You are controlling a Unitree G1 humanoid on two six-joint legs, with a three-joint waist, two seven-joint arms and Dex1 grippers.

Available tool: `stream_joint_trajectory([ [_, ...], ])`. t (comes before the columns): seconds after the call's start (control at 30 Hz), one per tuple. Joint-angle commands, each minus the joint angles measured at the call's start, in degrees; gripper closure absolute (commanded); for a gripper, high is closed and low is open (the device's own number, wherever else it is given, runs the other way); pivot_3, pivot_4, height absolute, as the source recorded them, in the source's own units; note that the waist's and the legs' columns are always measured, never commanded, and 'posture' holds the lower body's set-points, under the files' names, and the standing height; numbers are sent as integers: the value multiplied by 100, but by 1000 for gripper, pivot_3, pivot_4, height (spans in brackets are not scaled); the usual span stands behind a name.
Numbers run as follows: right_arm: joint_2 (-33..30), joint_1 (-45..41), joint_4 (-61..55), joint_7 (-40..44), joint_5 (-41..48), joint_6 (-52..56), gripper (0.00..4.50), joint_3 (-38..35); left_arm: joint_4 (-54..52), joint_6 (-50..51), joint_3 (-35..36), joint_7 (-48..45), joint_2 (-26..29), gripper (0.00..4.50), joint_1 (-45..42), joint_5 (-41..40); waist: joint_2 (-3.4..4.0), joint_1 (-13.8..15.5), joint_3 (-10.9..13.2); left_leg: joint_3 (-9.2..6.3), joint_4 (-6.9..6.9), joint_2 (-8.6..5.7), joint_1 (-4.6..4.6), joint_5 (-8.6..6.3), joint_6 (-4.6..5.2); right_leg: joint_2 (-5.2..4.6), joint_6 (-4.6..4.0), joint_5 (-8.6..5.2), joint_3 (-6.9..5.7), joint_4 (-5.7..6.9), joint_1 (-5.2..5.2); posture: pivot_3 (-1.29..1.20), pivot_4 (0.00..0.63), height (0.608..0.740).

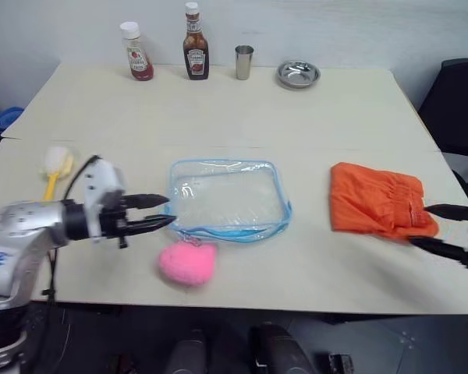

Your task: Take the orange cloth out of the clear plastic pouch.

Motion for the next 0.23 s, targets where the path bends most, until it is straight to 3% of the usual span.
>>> stream_joint_trajectory([
  [0.03,-365,59,874,527,17,89,169,-523,701,364,1011,-290,535,2312,-29,-459,0,-1,0,-1,0,0,1,0,0,0,0,0,-1,-1,0,0,150,740],
  [0.23,-491,-77,1755,651,-178,-205,169,-596,2160,-747,1200,-1088,1425,2312,438,416,5,-67,2,2,-13,-1,6,-2,4,-2,-1,-1,1,-16,3,0,150,740],
])
